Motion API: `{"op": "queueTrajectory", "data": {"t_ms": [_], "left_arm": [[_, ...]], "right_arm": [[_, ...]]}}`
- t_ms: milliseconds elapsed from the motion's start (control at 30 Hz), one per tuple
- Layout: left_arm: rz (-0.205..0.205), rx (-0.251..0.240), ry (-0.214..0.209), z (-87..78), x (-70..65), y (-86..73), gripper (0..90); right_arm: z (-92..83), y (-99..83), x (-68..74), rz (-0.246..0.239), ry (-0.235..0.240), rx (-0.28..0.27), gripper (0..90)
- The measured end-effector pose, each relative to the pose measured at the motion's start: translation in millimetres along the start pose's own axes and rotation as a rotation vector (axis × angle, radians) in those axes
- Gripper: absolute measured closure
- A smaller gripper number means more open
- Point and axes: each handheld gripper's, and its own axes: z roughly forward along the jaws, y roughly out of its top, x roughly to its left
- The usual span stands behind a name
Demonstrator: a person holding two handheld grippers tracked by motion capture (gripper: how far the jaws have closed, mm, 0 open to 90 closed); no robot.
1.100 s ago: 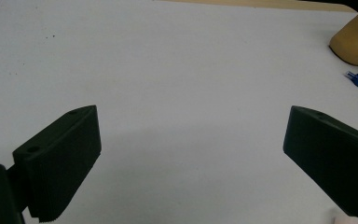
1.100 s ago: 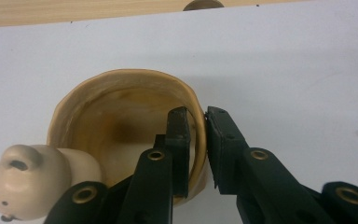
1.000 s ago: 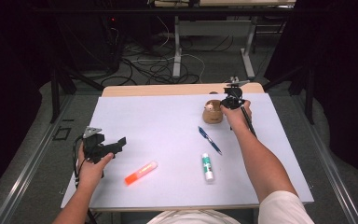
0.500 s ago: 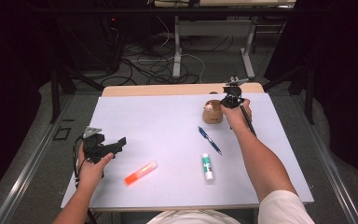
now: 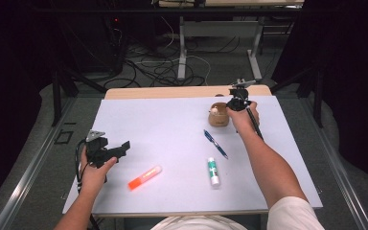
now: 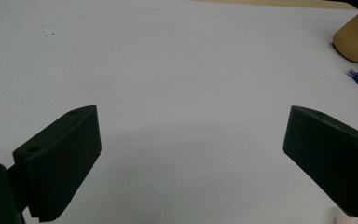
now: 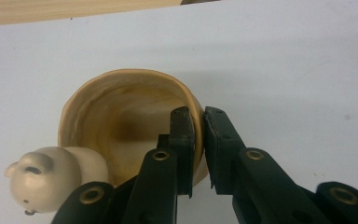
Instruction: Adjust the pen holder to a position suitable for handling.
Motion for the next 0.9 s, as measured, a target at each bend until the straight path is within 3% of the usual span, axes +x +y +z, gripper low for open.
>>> {"op": "queueTrajectory", "data": {"t_ms": [100, 467, 667, 733, 900], "left_arm": [[0.003, 0.002, 0.0, 0.2, -0.1, -0.1, 4.2], [0.009, 0.003, 0.003, 0.6, -0.2, -0.1, 4.2], [0.015, 0.005, 0.002, 1.1, -0.8, -0.1, 4.2], [0.016, 0.004, 0.001, 0.9, -0.9, 0.0, 4.1], [0.017, 0.004, 0.0, 0.9, -0.9, 0.0, 4.2]], "right_arm": [[-2.8, 0.3, 0.1, 0.002, 0.001, -0.006, 82.1], [-18.8, -2.2, 11.1, 0.023, 0.081, 0.009, 82.0], [-24.5, -6.8, 24.6, 0.007, 0.112, 0.042, 82.1], [-27.0, -8.4, 29.8, 0.008, 0.145, 0.069, 82.0], [-29.0, -14.2, 44.5, 0.004, 0.175, 0.119, 82.1]]}}
